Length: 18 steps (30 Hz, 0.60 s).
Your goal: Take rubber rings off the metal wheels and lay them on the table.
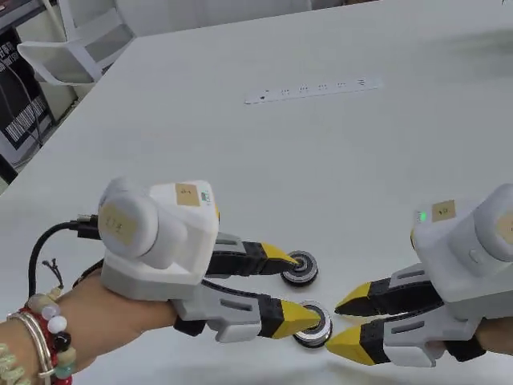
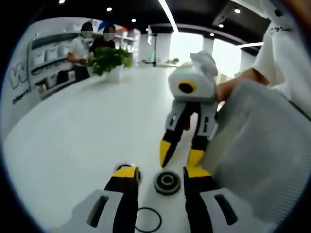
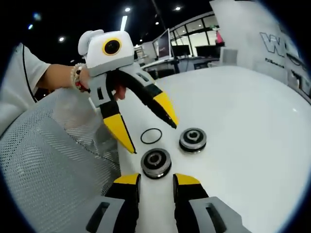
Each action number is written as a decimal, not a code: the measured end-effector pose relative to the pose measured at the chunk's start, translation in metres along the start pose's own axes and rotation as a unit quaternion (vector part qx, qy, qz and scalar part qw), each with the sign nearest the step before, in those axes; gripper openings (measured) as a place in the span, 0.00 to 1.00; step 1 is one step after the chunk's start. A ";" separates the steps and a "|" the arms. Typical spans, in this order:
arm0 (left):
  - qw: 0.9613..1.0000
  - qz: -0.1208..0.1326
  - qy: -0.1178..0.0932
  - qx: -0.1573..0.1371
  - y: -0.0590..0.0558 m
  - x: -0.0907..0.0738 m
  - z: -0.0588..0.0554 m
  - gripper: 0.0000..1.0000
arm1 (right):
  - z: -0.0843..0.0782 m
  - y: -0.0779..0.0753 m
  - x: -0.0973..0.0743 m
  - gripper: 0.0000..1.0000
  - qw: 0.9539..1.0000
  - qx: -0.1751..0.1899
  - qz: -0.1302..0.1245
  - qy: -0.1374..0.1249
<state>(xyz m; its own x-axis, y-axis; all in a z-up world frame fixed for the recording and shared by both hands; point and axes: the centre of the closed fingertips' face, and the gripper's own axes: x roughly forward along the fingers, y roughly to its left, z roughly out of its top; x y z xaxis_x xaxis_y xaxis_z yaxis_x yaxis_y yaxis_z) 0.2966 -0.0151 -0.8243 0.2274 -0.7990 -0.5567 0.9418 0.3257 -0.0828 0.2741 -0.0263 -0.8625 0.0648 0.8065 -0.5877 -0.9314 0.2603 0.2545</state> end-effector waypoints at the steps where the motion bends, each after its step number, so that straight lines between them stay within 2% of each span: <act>1: 1.000 -0.001 0.001 0.001 0.000 0.000 -0.001 0.35 | 0.000 -0.001 0.001 0.24 1.000 -0.002 0.000 0.001; 4: 1.000 -0.006 0.007 0.009 -0.003 0.004 -0.007 0.29 | 0.001 -0.001 0.003 0.24 1.000 -0.004 0.004 0.005; 8: 1.000 -0.008 0.007 0.011 -0.006 0.008 -0.008 0.23 | 0.000 -0.001 0.005 0.24 1.000 -0.011 0.008 0.011; 18: 0.999 -0.016 0.036 0.031 -0.015 0.015 -0.022 0.18 | 0.001 0.000 0.009 0.20 0.999 -0.036 0.008 0.014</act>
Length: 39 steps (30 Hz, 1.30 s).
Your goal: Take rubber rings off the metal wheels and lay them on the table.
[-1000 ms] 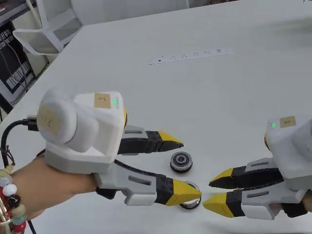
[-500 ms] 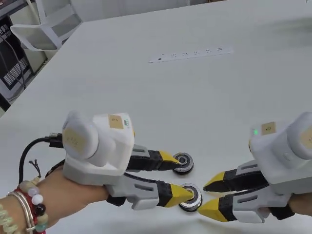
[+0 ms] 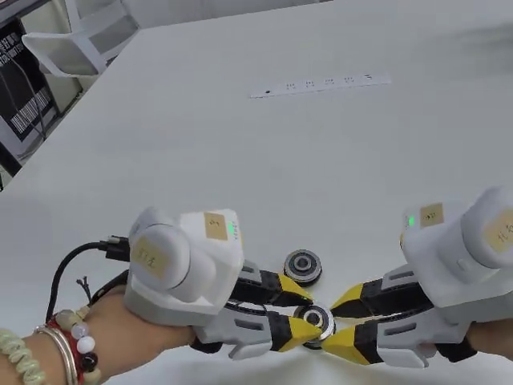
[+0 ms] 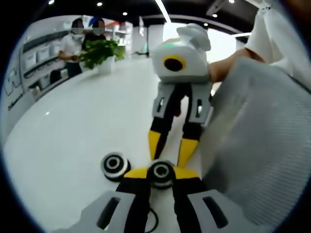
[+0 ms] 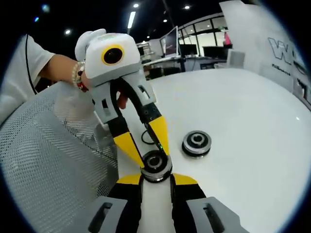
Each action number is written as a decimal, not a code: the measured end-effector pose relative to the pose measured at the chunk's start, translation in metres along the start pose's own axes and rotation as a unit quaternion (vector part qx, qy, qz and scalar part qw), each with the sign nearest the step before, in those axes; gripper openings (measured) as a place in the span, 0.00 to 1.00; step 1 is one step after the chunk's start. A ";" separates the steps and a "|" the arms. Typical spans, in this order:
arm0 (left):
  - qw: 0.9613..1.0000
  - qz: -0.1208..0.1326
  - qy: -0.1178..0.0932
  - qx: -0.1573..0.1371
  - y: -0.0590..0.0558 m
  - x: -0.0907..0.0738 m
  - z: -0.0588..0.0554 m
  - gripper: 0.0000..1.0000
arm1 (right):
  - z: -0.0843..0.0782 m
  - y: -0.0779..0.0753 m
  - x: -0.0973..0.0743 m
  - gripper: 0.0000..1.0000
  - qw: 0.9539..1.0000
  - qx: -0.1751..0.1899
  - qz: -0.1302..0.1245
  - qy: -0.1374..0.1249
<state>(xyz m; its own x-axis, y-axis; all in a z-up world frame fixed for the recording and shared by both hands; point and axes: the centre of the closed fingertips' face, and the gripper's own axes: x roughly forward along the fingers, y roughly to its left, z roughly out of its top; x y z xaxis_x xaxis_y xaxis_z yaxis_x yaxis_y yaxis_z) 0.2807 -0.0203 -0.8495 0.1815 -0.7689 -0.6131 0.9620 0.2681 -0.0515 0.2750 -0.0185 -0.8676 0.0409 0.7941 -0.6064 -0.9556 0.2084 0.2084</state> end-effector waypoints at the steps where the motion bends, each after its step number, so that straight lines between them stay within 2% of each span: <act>1: 1.000 0.002 0.001 0.001 0.001 0.000 0.000 0.17 | 0.000 0.000 0.000 0.20 1.000 -0.001 0.001 0.000; 4: 1.000 0.003 -0.002 0.006 0.001 0.000 0.002 0.16 | -0.001 0.000 0.000 0.19 1.000 -0.010 -0.002 0.001; 7: 1.000 0.006 0.000 0.018 0.000 -0.002 0.003 0.14 | -0.004 -0.003 -0.001 0.13 0.998 -0.055 -0.014 0.011; 9: 1.000 0.005 -0.001 0.016 0.002 -0.005 0.004 0.14 | -0.005 0.000 -0.002 0.11 0.999 -0.049 -0.013 0.012; 11: 1.000 0.004 -0.001 0.015 0.002 -0.006 0.004 0.14 | -0.005 -0.001 -0.003 0.10 0.998 -0.058 -0.015 0.013; 13: 1.000 0.005 -0.002 0.014 0.003 -0.007 0.003 0.14 | -0.006 -0.003 -0.004 0.04 0.997 -0.072 -0.022 0.015; 14: 1.000 0.006 -0.003 0.013 0.003 -0.007 0.003 0.14 | -0.004 -0.006 -0.005 0.01 0.996 -0.085 -0.034 0.009; 15: 1.000 0.007 -0.004 0.013 0.003 -0.007 0.003 0.14 | -0.006 -0.002 -0.004 0.01 0.996 -0.086 -0.025 0.014; 22: 1.000 0.007 -0.011 0.009 0.003 -0.007 0.002 0.14 | -0.005 -0.004 -0.004 0.01 0.996 -0.086 -0.025 0.008; 26: 1.000 0.006 -0.016 0.007 0.003 -0.005 0.002 0.14 | -0.005 -0.006 -0.003 0.00 0.998 -0.047 -0.027 0.010; 29: 1.000 0.006 -0.015 0.008 0.003 -0.004 0.001 0.14 | -0.005 -0.007 -0.004 0.00 1.000 0.010 -0.029 0.002; 31: 1.000 0.007 -0.015 0.009 0.003 -0.004 0.001 0.14 | -0.005 -0.008 -0.005 0.00 0.998 0.054 -0.021 -0.010; 34: 1.000 0.007 -0.015 0.011 0.003 -0.003 0.001 0.14 | -0.005 -0.009 -0.006 0.00 0.993 0.111 -0.010 -0.027; 37: 1.000 0.008 -0.015 0.012 0.003 -0.002 0.001 0.14 | -0.004 -0.010 -0.009 0.00 0.985 0.166 0.001 -0.044; 39: 1.000 0.007 -0.015 0.013 0.003 -0.002 0.001 0.14 | -0.004 -0.010 -0.009 0.00 0.982 0.182 0.006 -0.051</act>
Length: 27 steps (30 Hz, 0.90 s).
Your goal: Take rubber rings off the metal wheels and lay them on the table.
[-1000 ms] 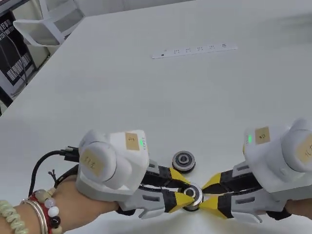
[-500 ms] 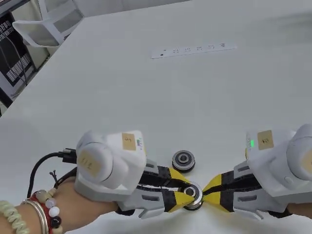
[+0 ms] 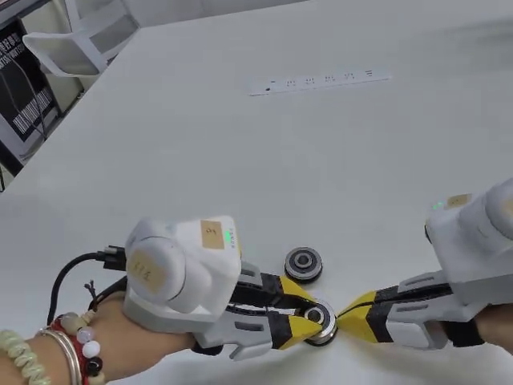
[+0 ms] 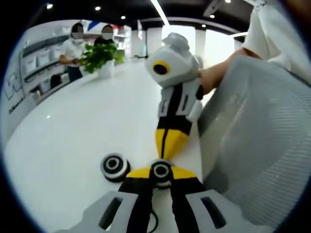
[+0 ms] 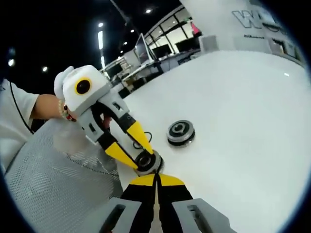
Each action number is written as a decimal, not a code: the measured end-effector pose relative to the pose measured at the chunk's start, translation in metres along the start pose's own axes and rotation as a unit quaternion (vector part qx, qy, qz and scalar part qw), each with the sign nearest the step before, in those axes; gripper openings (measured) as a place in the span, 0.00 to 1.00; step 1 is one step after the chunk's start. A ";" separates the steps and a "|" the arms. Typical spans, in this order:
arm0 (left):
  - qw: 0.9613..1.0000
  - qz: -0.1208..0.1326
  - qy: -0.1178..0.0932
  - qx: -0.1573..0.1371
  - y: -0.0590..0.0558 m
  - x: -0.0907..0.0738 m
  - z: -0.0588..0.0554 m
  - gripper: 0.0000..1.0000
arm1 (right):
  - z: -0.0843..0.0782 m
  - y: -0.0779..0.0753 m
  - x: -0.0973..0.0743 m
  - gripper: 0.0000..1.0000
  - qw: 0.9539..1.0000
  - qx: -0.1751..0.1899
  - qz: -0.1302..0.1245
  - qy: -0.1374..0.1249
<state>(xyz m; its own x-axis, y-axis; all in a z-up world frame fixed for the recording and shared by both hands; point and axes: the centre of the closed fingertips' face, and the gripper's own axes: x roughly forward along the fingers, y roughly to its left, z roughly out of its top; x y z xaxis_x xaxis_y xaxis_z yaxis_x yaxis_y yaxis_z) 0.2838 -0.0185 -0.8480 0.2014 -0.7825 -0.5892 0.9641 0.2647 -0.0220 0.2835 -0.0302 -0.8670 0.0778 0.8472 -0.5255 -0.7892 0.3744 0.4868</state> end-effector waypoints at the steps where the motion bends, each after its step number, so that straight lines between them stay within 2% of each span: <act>1: 1.000 0.000 0.000 0.000 0.000 0.000 0.000 0.14 | 0.000 0.001 -0.001 0.00 1.000 0.007 0.002 -0.003; 3: 1.000 0.000 0.000 0.000 0.000 0.001 0.000 0.14 | 0.004 0.001 -0.003 0.00 1.000 0.014 0.004 -0.012; 13: 1.000 0.001 -0.001 -0.002 0.000 0.002 0.000 0.14 | 0.008 0.006 -0.004 0.00 0.997 0.064 0.024 -0.026; 17: 1.000 0.001 -0.002 -0.002 0.000 0.002 0.000 0.14 | 0.012 0.008 -0.006 0.00 0.993 0.101 0.039 -0.039; 20: 1.000 0.002 -0.004 -0.003 0.000 0.002 0.000 0.14 | 0.012 0.009 -0.005 0.00 0.992 0.108 0.043 -0.042; 26: 1.000 0.002 -0.006 -0.004 0.000 0.002 0.000 0.14 | 0.014 0.014 -0.004 0.00 0.987 0.145 0.057 -0.048; 27: 1.000 0.002 -0.008 -0.006 0.000 0.002 0.000 0.14 | 0.014 0.015 -0.003 0.00 0.987 0.143 0.059 -0.047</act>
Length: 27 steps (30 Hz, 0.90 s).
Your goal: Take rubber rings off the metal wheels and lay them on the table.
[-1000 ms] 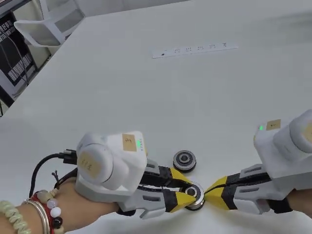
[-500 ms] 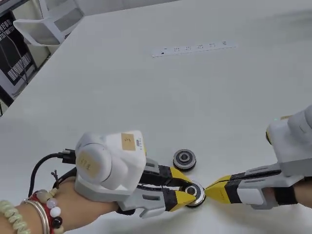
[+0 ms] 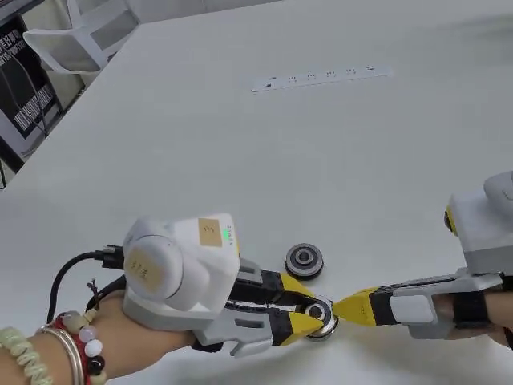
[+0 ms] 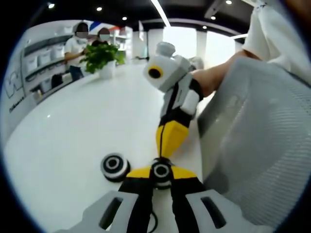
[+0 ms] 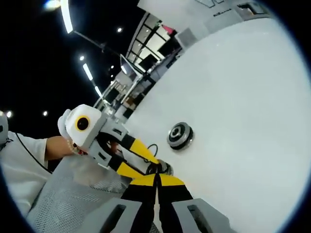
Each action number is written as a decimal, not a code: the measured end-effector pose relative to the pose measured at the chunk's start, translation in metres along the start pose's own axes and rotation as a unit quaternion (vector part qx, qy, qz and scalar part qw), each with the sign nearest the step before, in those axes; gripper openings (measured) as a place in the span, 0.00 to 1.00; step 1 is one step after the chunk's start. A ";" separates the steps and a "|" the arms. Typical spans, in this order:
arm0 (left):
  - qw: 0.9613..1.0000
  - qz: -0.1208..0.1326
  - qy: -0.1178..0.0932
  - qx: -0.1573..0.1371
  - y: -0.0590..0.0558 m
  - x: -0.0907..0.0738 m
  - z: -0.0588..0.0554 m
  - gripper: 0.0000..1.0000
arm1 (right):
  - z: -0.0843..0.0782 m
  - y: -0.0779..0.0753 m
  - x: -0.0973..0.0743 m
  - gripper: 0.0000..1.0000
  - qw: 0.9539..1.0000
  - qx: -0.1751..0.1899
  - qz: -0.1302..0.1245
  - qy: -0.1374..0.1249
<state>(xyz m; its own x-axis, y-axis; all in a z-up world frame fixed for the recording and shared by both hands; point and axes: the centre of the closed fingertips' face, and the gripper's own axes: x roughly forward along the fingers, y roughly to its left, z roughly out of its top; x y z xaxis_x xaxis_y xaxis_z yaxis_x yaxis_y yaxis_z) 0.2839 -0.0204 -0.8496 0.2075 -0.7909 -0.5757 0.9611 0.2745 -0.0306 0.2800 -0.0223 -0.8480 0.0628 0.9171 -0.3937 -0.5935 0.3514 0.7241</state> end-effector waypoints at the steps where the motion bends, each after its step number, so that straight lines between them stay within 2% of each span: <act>1: 1.000 0.000 -0.002 -0.002 0.000 0.000 0.000 0.14 | -0.001 0.001 0.000 0.00 1.000 -0.004 0.002 0.002; 27: 1.000 0.004 -0.006 0.000 0.000 0.001 0.001 0.14 | 0.006 0.016 0.002 0.00 0.999 0.002 0.045 -0.015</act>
<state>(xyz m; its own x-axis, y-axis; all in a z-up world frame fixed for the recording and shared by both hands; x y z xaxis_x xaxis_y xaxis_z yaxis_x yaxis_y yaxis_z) 0.2844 -0.0223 -0.8493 0.2167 -0.7958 -0.5655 0.9595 0.2803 -0.0268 0.2754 -0.0137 -0.8333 0.0324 0.9503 -0.3097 -0.5941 0.2675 0.7586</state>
